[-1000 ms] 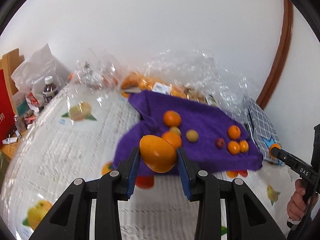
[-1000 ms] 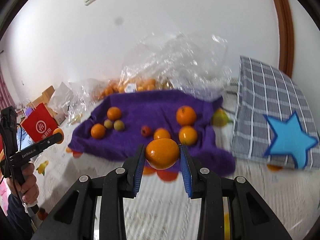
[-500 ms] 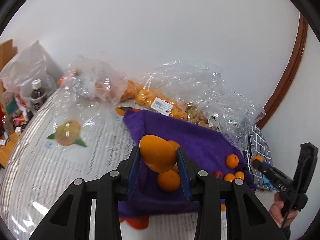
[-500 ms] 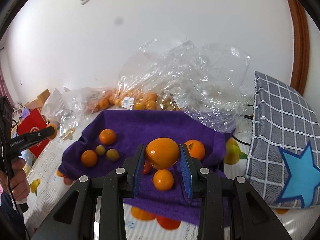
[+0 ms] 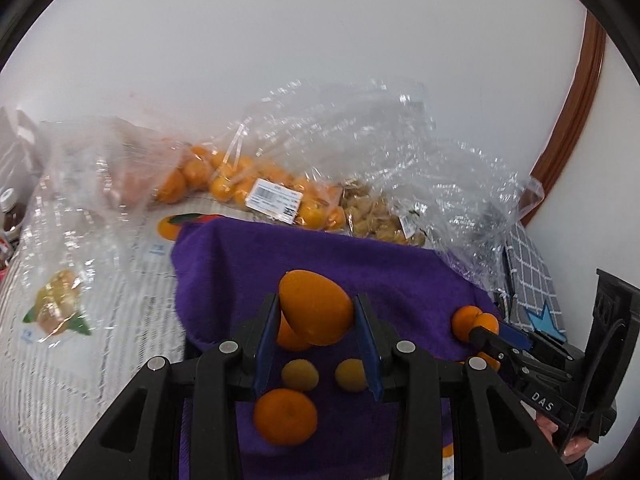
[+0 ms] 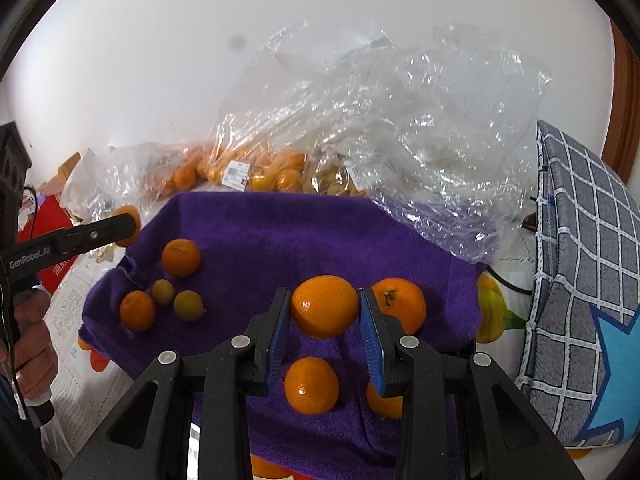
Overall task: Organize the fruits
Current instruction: 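Lower the orange onto the towel and open the right tool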
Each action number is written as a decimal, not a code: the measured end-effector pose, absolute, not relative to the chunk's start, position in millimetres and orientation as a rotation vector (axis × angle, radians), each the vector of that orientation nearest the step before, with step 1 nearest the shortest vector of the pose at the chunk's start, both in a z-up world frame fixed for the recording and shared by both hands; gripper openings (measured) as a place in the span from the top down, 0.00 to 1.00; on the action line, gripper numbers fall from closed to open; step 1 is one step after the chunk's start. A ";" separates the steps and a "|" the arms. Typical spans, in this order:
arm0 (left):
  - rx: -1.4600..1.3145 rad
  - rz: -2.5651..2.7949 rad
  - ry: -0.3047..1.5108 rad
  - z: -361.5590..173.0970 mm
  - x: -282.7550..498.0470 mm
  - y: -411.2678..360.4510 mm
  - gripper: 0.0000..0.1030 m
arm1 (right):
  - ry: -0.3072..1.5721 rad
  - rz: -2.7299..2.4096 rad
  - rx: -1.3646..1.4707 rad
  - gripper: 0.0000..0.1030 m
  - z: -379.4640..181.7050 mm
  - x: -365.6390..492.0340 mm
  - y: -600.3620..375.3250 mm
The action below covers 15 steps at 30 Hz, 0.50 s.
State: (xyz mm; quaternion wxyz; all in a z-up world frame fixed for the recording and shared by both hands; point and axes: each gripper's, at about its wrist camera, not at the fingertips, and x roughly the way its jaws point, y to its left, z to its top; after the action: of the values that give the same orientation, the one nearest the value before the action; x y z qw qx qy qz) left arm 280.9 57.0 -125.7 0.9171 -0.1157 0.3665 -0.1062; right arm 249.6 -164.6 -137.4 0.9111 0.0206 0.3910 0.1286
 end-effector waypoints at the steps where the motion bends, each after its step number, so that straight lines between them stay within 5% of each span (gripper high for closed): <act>1: -0.232 -0.225 0.766 -127.5 284.5 53.8 0.66 | 0.811 0.264 0.040 0.67 -139.3 250.8 -164.0; 15: -0.175 -0.329 0.905 -155.6 304.7 18.8 0.66 | 0.882 0.294 0.023 0.67 -163.0 256.2 -156.6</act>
State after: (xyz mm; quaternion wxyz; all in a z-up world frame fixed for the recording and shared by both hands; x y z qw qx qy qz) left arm 304.7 18.8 -155.6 0.8827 -0.0841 0.4346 -0.1580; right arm 256.2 -156.6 -163.0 0.8938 0.0111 0.4252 0.1420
